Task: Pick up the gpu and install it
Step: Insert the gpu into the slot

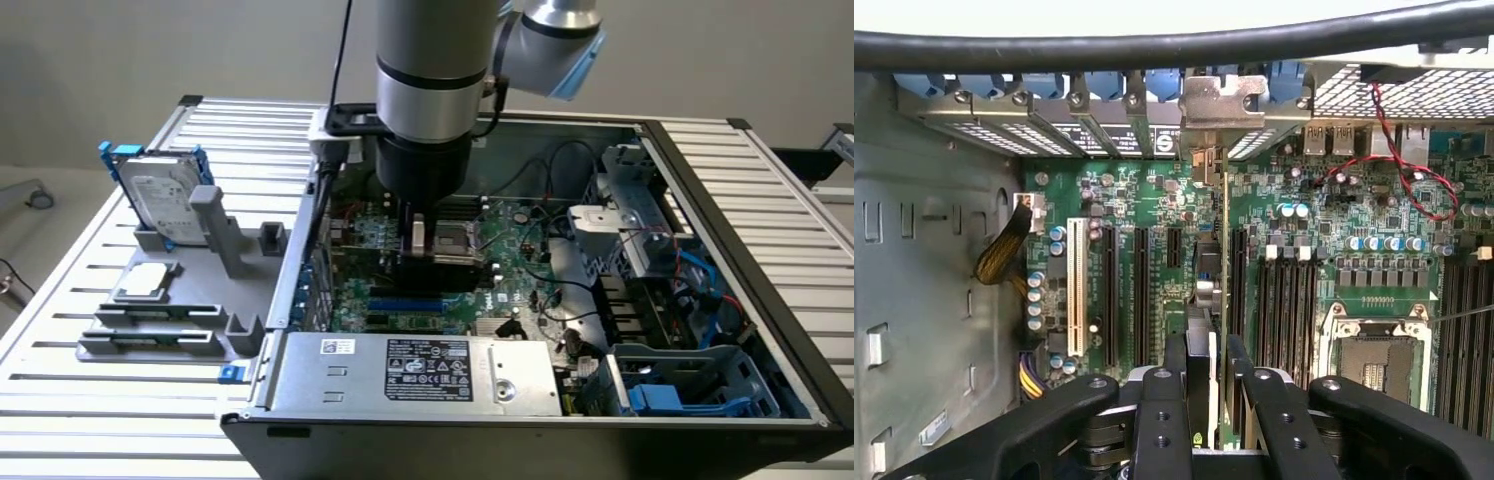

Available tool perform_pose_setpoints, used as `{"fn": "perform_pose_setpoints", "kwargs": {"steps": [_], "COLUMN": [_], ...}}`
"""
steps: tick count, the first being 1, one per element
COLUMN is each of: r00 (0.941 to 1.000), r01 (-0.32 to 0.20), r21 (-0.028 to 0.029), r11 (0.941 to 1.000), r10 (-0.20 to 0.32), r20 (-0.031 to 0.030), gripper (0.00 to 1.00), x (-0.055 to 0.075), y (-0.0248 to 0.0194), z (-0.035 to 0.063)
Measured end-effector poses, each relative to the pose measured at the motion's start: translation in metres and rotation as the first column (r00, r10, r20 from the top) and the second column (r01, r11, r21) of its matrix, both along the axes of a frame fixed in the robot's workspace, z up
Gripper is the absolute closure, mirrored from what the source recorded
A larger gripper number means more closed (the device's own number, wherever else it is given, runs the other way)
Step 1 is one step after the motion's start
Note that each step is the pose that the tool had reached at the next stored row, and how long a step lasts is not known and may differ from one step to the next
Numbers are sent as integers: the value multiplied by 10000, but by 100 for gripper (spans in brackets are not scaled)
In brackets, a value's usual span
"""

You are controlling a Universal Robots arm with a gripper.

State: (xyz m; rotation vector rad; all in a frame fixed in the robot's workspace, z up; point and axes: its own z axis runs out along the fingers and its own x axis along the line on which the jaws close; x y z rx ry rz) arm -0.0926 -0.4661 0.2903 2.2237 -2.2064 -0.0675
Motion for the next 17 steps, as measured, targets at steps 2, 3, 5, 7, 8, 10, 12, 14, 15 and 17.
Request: {"fn": "perform_pose_setpoints", "kwargs": {"steps": [2, 3, 5, 7, 8, 10, 12, 14, 15, 17], "r00": [10000, 10000, 10000, 10000, 10000, 10000, 10000, 10000, 10000, 10000], "r01": [27, 36, 45, 51, 54, 58, 61, 60, 61, 61], "r21": [10, 14, 23, 29, 30, 35, 37, 38, 38, 38], "r11": [10000, 10000, 10000, 10000, 10000, 10000, 10000, 10000, 10000, 10000], "r10": [-27, -36, -45, -51, -54, -58, -61, -60, -61, -61], "r20": [-1, -1, 0, 0, -1, -1, -1, -1, -1, -1], "gripper": [74, 74, 74, 74, 74, 74, 74, 74, 74, 74], "x": [-5, -7, -11, -12, -13, -14, -17, -20, -21, -23], "y": [-1, 0, 0, 0, 0, 0, 0, 0, 0, 0], "z": [-6, -10, -19, -29, -33, -42, -54, -70, -79, -96]}}
